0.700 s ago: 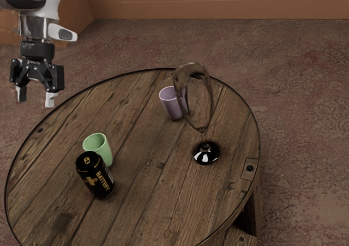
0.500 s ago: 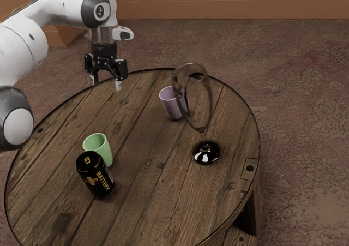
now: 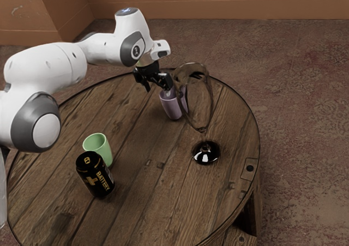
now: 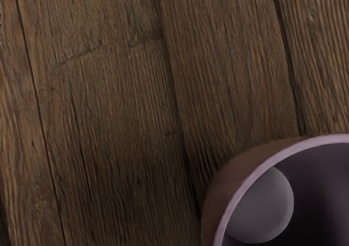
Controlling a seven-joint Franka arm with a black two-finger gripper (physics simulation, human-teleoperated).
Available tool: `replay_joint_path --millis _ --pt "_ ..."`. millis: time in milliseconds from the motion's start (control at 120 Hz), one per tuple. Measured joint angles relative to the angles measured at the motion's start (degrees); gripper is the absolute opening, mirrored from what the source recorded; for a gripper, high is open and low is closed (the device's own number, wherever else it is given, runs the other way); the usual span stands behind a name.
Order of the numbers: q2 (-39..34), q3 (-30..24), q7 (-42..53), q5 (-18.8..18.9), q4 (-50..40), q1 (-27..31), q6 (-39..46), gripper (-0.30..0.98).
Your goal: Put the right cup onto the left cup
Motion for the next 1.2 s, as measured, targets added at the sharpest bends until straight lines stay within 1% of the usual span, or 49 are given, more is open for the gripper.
replay_joint_path --millis 142,175,208,300,342,400,475,617,792,850,883,1033,1100,1142,1200 --pt "0.82 0.04 -1.06 -0.10 -0.68 -0.01 3.92 0.67" --pt "1.06 0.04 -1.36 -0.12 -0.70 -0.01 4.56 0.65" --pt "1.18 0.04 -1.65 -0.14 -0.71 -0.05 5.10 0.59" --pt "1.30 0.04 -2.50 -0.36 -0.77 -0.03 6.22 0.34" --pt "1.41 0.04 -2.88 -0.55 -0.84 -0.02 6.58 0.24" --pt "1.65 -0.01 -3.43 -0.73 -0.88 -0.08 6.98 0.14" --pt "1.77 -0.09 -4.10 -0.88 -1.18 -0.10 7.35 0.06" --pt "1.77 -0.13 -5.17 -1.44 -1.33 -0.11 7.76 -0.02" --pt "-0.22 -0.13 -6.26 -1.36 -1.39 -0.11 7.70 -0.07" --pt "-3.27 -0.11 -6.59 -1.15 -3.65 -0.11 7.50 -0.08" --pt "-6.49 -0.08 -6.80 -0.97 -6.70 -0.12 7.41 -0.09" --pt "-31.85 0.00 -9.50 4.14 -29.51 0.31 5.37 -0.09" --pt "-41.80 0.09 -11.18 6.26 -38.53 1.30 3.97 -0.10" --pt "-45.41 0.19 -12.18 7.19 -41.87 3.45 3.08 -0.10" --pt "-48.15 0.33 -13.47 8.06 -44.65 6.56 1.61 -0.10"
